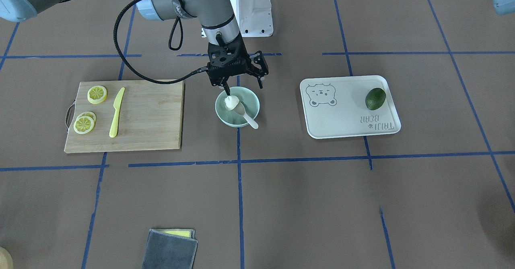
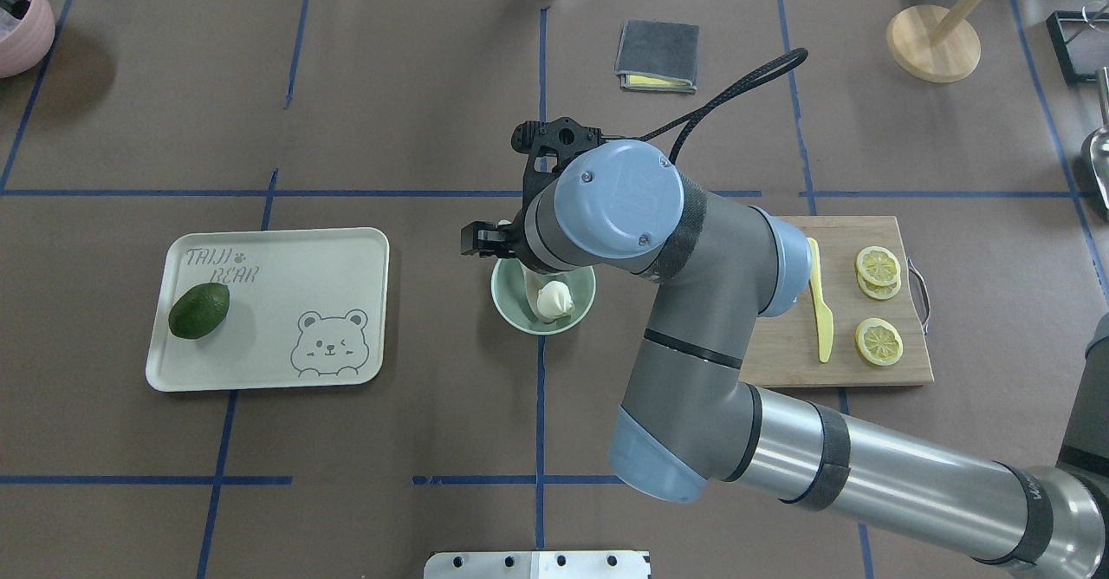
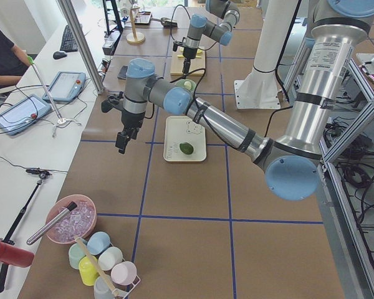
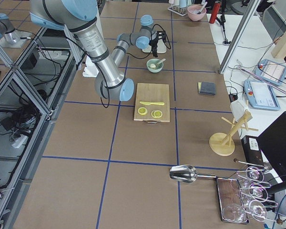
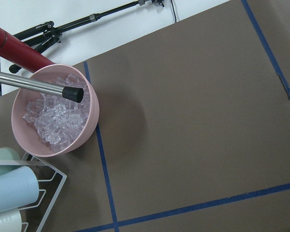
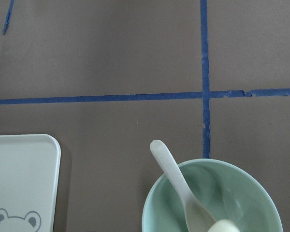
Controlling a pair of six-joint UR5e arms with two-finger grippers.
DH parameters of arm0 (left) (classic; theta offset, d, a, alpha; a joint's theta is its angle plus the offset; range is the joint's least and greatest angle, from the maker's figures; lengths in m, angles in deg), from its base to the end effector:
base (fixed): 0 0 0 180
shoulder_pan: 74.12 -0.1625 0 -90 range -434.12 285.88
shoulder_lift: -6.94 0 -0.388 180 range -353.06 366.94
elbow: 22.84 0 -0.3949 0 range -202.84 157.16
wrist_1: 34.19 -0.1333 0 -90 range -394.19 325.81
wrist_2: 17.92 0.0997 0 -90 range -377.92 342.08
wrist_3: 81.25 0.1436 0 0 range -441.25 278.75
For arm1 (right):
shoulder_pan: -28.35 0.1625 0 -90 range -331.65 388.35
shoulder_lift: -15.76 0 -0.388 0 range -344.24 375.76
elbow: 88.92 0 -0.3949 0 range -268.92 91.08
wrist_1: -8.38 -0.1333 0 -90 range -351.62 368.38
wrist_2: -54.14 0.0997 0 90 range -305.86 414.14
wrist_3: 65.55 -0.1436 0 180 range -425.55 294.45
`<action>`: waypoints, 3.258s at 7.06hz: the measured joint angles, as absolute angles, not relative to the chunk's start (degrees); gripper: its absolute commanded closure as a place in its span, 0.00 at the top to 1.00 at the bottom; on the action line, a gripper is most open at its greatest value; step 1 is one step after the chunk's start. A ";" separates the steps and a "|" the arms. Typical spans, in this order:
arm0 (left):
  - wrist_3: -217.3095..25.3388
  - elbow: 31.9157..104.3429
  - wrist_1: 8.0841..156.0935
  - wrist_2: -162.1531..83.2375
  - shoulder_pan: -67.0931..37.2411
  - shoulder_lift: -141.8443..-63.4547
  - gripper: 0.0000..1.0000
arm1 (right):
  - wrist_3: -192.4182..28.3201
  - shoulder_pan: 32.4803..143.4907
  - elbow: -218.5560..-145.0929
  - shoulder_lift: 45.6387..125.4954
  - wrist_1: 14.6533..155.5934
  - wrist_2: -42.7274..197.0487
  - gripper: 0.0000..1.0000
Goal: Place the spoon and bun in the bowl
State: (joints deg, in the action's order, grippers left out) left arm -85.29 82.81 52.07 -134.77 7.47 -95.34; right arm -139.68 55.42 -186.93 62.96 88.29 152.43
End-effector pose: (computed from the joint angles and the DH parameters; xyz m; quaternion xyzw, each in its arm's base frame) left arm 0.0164 -0.5787 0.4327 0.1780 0.2478 0.0849 0.9485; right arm -0.5594 -0.4124 0.1231 0.1270 -0.4932 0.0474 0.8593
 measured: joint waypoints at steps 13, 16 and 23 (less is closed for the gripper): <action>-73.30 71.33 52.03 -154.51 16.96 -83.73 1.00 | -69.80 111.43 -201.07 99.99 119.81 188.10 1.00; -73.18 71.68 52.03 -154.53 17.01 -83.17 1.00 | -67.35 119.11 -191.47 104.57 110.12 188.84 1.00; -73.61 71.23 52.00 -154.08 16.93 -82.44 1.00 | -66.64 119.92 -189.29 109.57 104.40 188.88 1.00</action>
